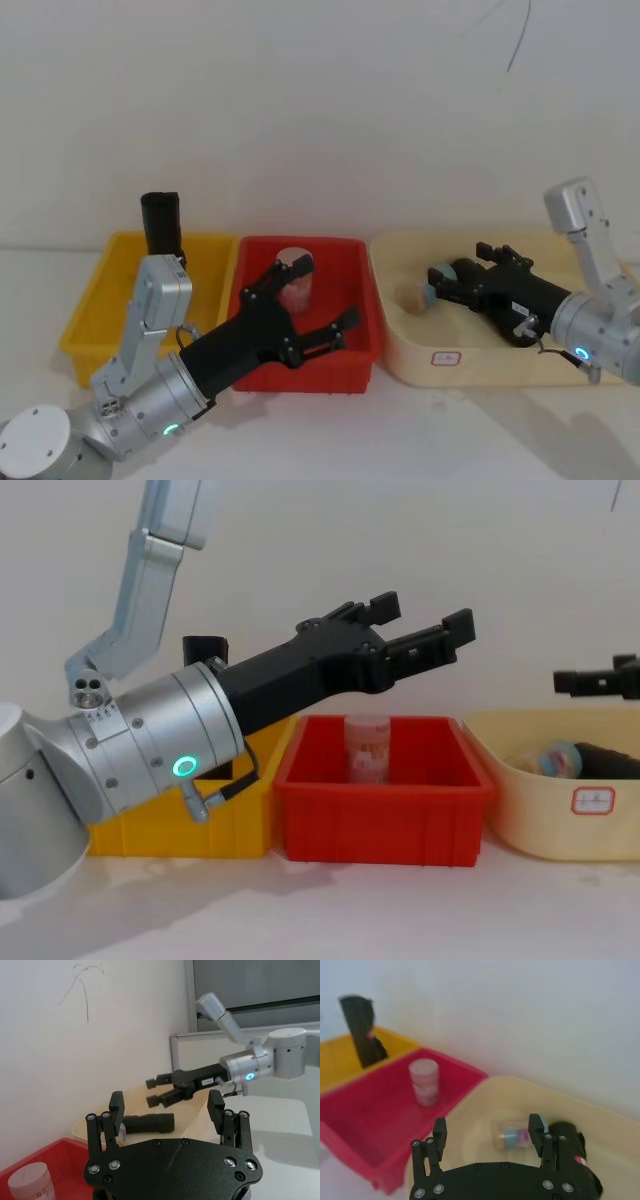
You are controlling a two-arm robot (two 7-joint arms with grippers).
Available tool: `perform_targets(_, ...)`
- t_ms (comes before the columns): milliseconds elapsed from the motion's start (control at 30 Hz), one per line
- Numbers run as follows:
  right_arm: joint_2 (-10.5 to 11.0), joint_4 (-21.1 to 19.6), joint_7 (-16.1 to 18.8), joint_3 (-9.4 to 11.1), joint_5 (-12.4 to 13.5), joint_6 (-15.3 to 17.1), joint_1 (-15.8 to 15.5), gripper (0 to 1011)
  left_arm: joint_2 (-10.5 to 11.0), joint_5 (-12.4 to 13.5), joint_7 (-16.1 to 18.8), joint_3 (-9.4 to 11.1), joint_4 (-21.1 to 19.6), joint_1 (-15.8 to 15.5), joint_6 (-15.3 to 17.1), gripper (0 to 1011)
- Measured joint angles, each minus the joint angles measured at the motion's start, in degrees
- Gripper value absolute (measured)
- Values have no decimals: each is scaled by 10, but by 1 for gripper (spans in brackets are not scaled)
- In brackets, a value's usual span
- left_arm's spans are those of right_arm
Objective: Pick up the garbage bag with the one hand and transfer it to the other hand.
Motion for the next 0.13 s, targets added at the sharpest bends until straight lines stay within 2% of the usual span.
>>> perform_targets(133,3,-36,3,11,15,-6,-21,1000,0,0,0,0,0,0,0,1000)
